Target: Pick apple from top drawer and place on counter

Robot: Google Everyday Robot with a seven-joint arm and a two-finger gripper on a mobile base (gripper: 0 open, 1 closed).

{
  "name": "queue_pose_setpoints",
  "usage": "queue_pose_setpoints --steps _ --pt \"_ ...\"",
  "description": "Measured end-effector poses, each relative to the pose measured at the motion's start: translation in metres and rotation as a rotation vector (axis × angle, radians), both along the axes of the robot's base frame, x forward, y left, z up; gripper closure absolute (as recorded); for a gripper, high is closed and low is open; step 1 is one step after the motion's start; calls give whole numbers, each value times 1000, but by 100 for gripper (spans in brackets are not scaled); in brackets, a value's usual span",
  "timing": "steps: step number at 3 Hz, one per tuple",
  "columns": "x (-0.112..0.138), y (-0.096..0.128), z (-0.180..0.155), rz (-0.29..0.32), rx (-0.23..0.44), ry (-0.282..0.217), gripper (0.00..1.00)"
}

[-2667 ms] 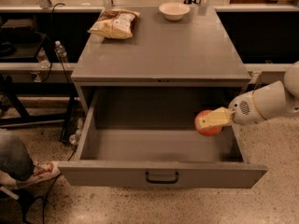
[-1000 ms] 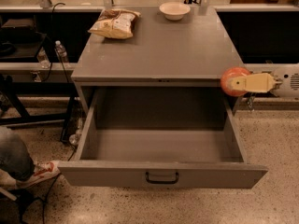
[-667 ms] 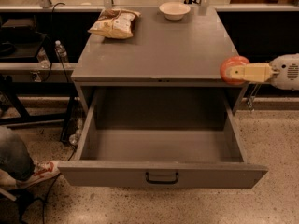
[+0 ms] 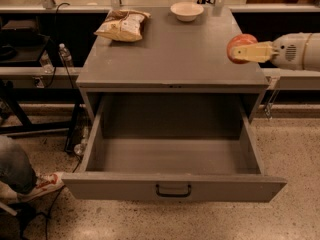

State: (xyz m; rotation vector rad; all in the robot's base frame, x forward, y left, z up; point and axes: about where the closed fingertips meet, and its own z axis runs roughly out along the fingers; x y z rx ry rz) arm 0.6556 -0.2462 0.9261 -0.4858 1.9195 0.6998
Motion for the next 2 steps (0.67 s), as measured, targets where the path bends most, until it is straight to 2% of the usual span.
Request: queue_pose_setpoints --steps 1,2 --pt "34 11 -5 -29 -63 -30 100" --pt "62 25 -14 -27 -92 -36 100"
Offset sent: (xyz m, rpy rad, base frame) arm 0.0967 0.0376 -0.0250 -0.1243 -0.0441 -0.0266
